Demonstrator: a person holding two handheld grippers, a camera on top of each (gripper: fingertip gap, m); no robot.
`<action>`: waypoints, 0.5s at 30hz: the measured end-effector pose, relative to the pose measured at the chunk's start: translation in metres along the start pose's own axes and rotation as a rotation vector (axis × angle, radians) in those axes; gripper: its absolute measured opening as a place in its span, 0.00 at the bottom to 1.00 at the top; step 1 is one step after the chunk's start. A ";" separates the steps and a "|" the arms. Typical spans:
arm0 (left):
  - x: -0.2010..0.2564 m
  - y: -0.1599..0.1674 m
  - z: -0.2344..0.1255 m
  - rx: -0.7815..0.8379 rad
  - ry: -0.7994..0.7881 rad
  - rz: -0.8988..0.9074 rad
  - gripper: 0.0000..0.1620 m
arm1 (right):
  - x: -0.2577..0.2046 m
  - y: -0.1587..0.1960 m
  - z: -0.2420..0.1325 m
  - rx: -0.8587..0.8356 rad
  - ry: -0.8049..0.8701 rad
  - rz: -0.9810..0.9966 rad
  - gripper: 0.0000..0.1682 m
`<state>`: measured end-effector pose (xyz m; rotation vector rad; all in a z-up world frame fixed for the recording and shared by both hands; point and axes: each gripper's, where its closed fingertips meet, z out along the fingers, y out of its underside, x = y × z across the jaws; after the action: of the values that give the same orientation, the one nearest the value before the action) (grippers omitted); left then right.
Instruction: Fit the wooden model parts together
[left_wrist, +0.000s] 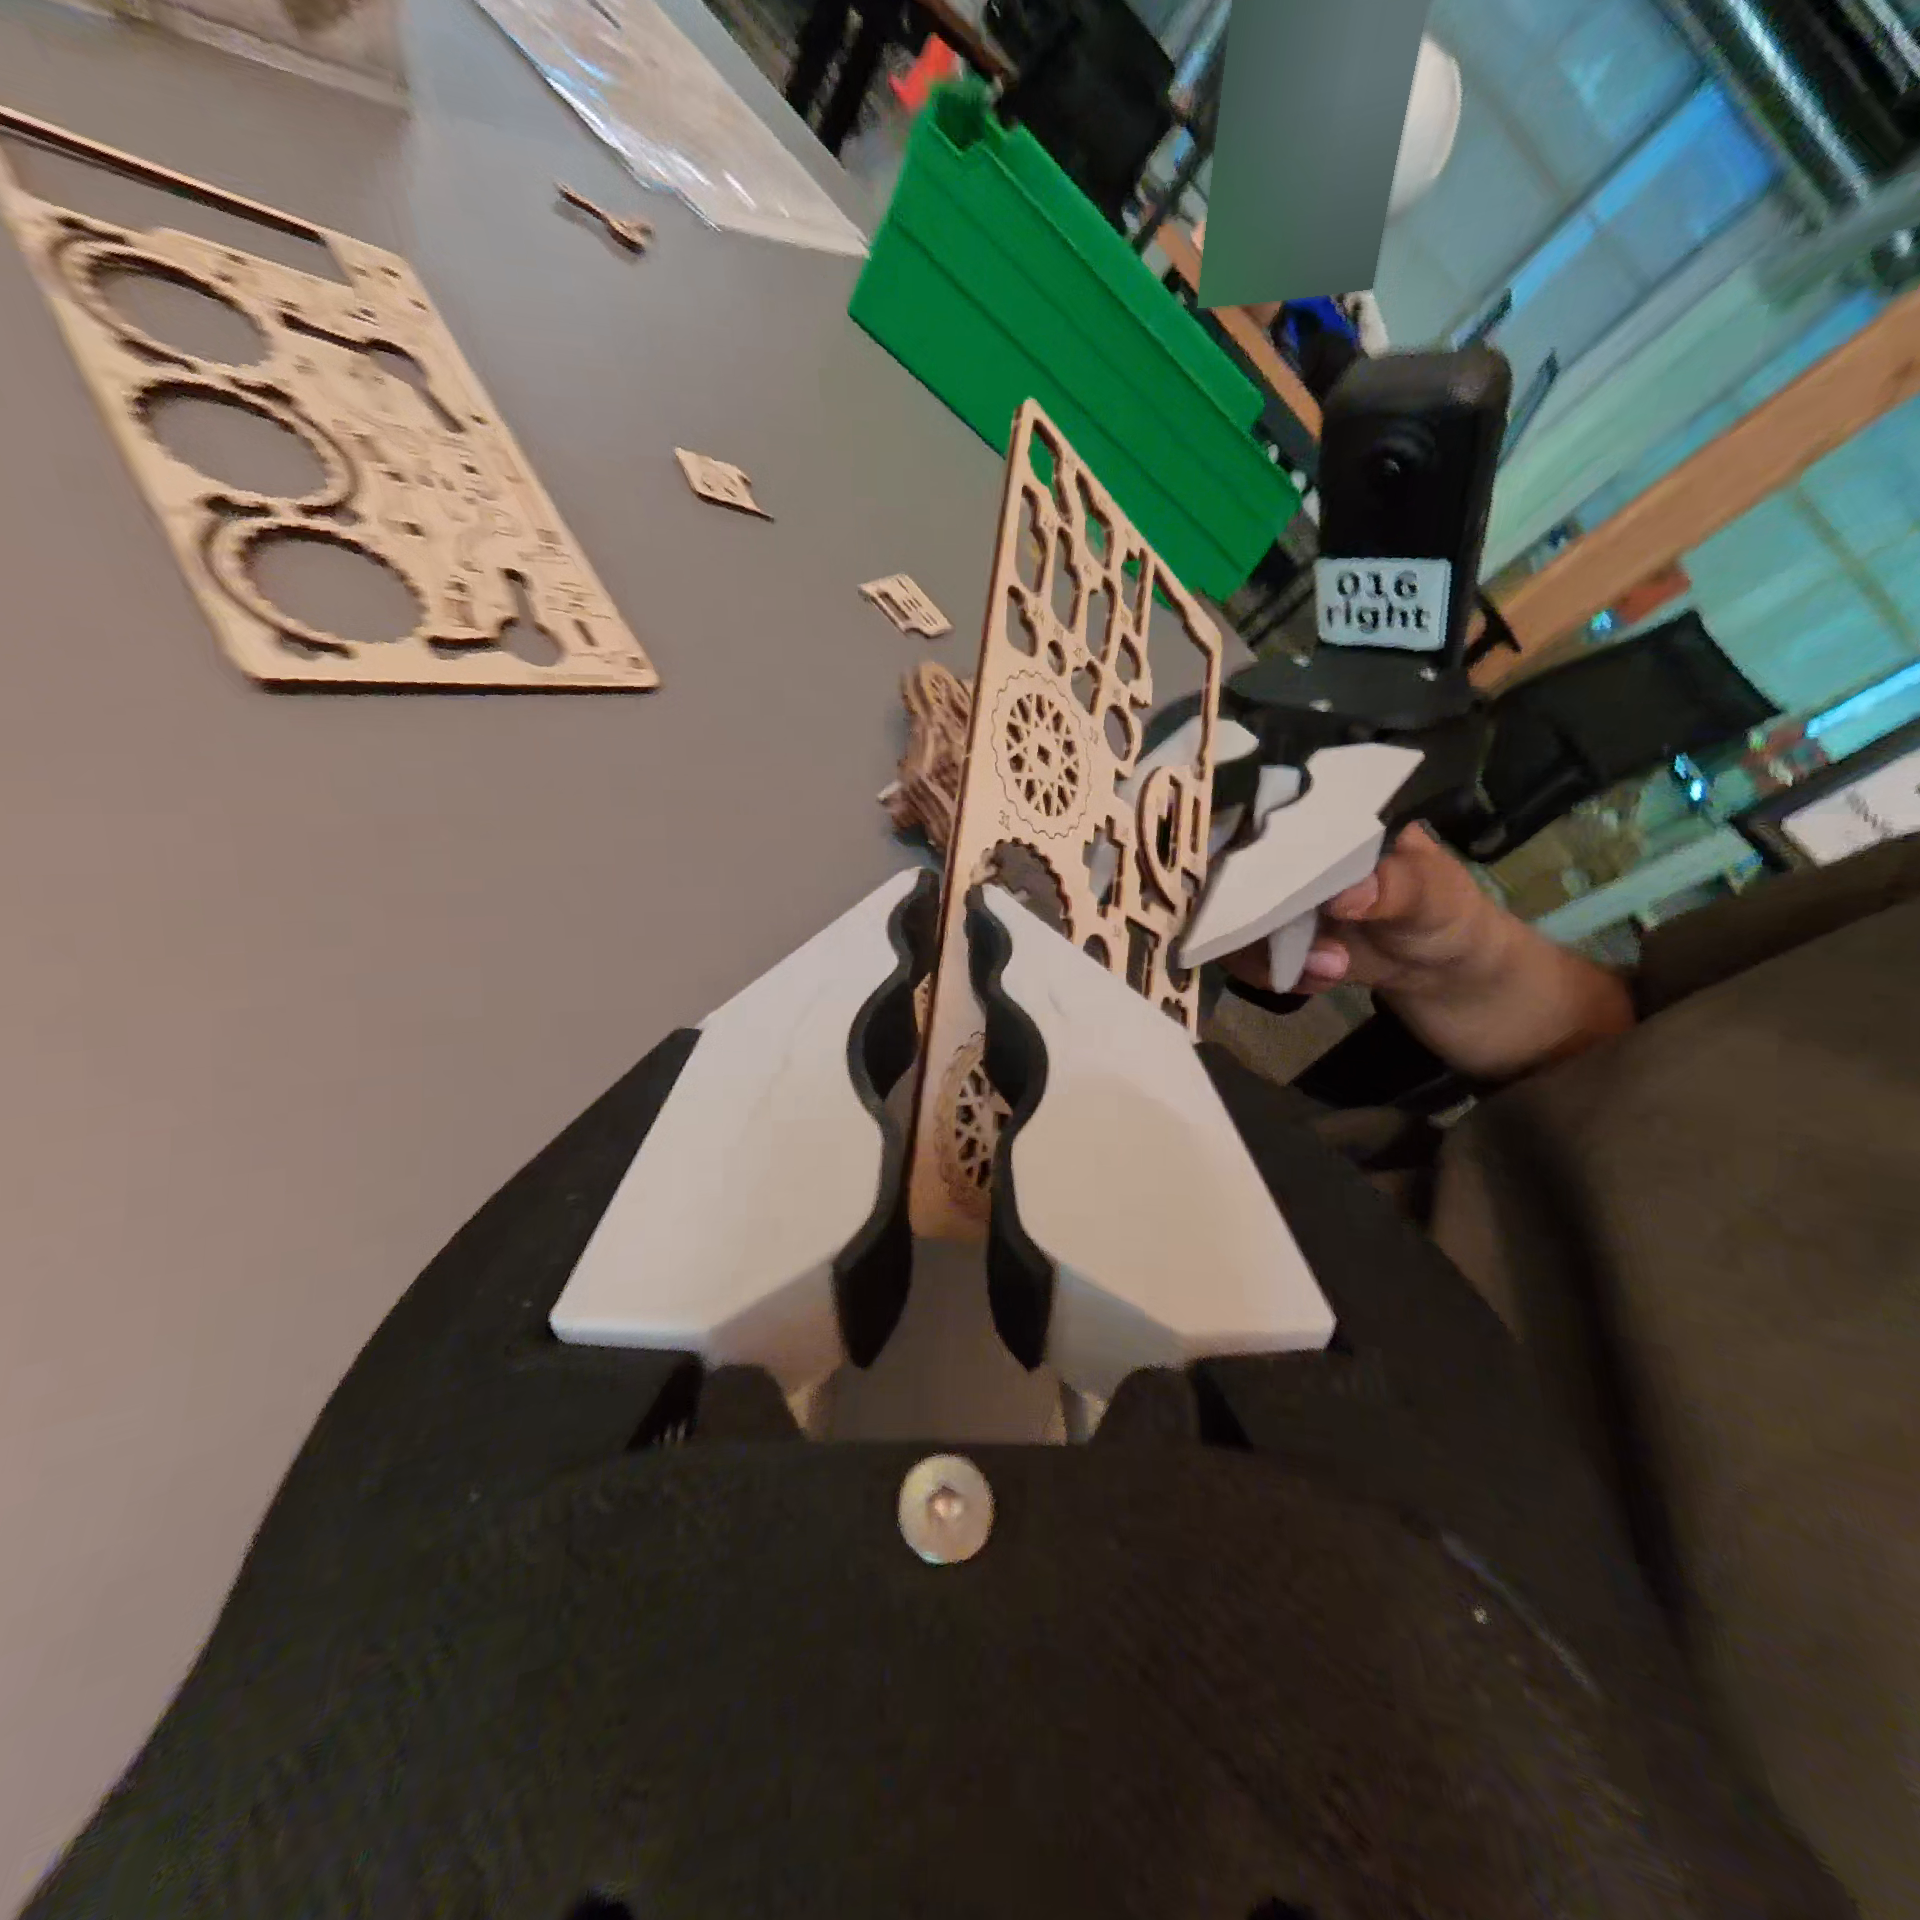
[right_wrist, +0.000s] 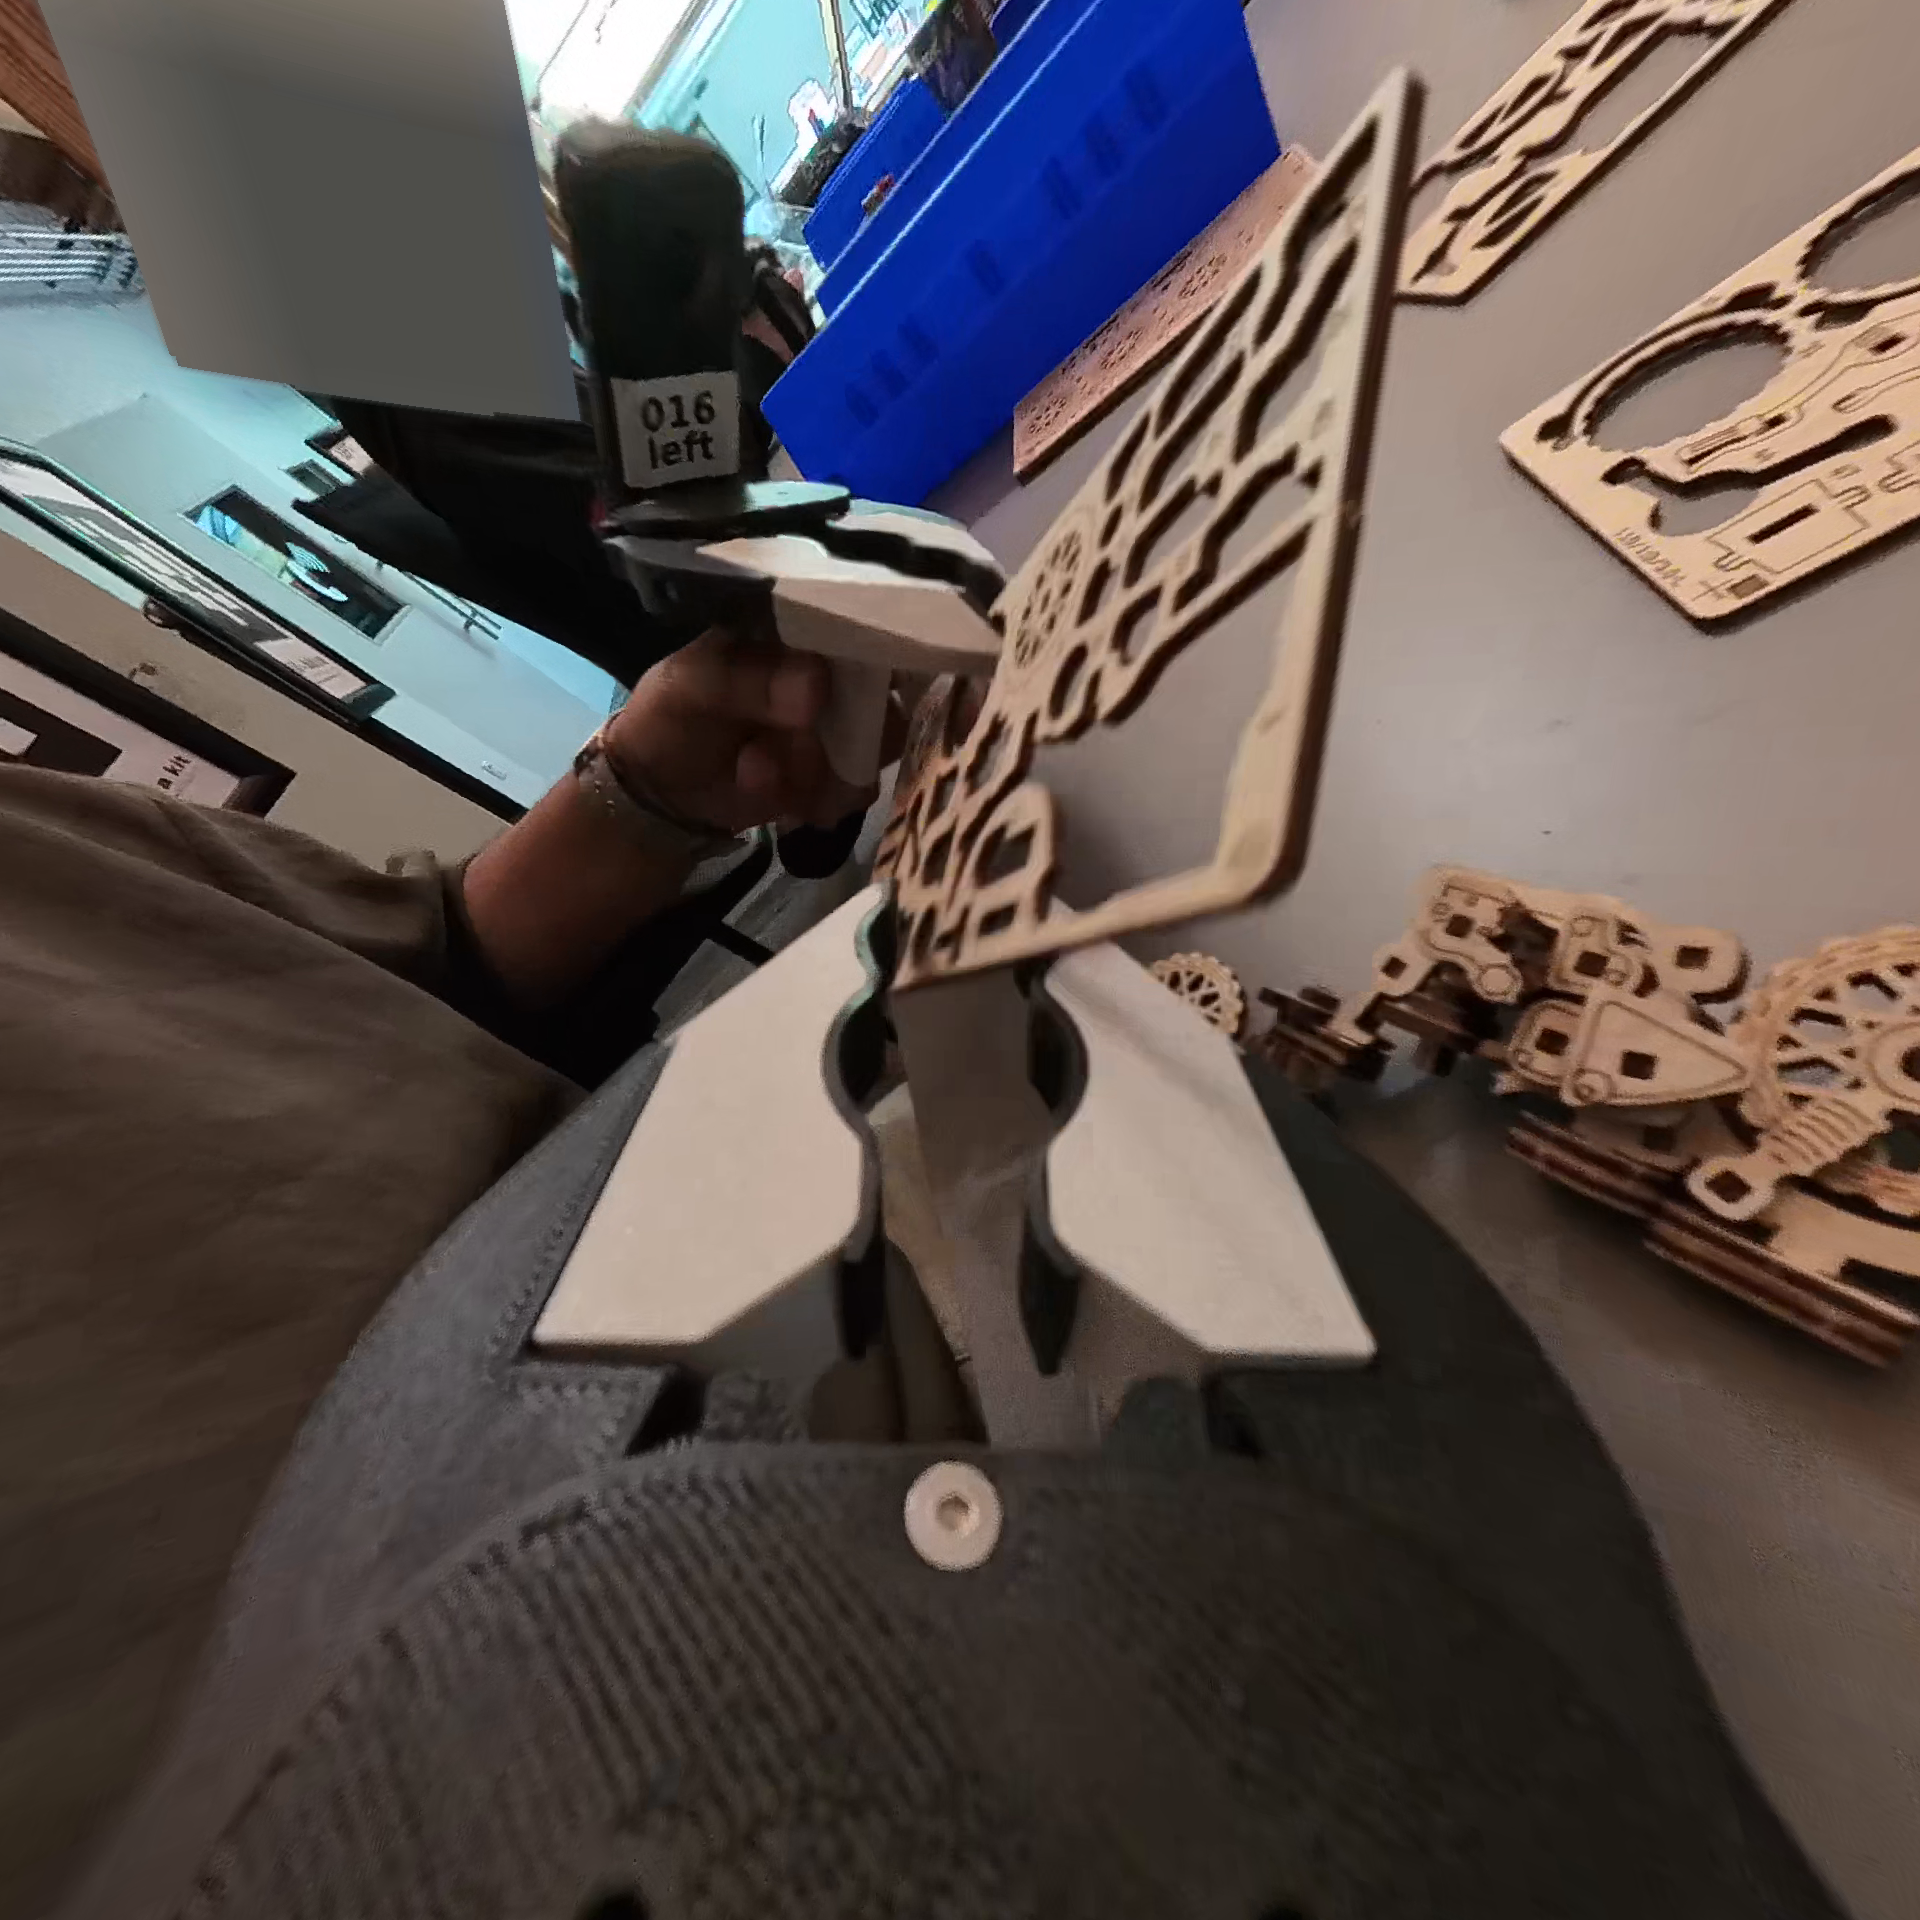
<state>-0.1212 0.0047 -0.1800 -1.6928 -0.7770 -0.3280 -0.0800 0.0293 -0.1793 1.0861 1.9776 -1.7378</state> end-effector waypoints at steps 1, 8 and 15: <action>-0.006 -0.005 -0.007 0.030 -0.014 -0.034 0.01 | -0.002 -0.003 -0.004 0.009 0.000 0.000 0.15; -0.057 0.001 -0.060 0.117 -0.245 -0.161 0.00 | 0.004 -0.012 -0.050 0.050 0.210 -0.298 0.13; -0.080 0.016 -0.086 0.145 -0.404 -0.212 0.01 | 0.015 0.012 -0.054 -0.049 0.243 -0.383 0.11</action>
<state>-0.1536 -0.1038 -0.2159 -1.5600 -1.2534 -0.0688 -0.0677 0.0848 -0.1854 0.9912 2.5008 -1.7923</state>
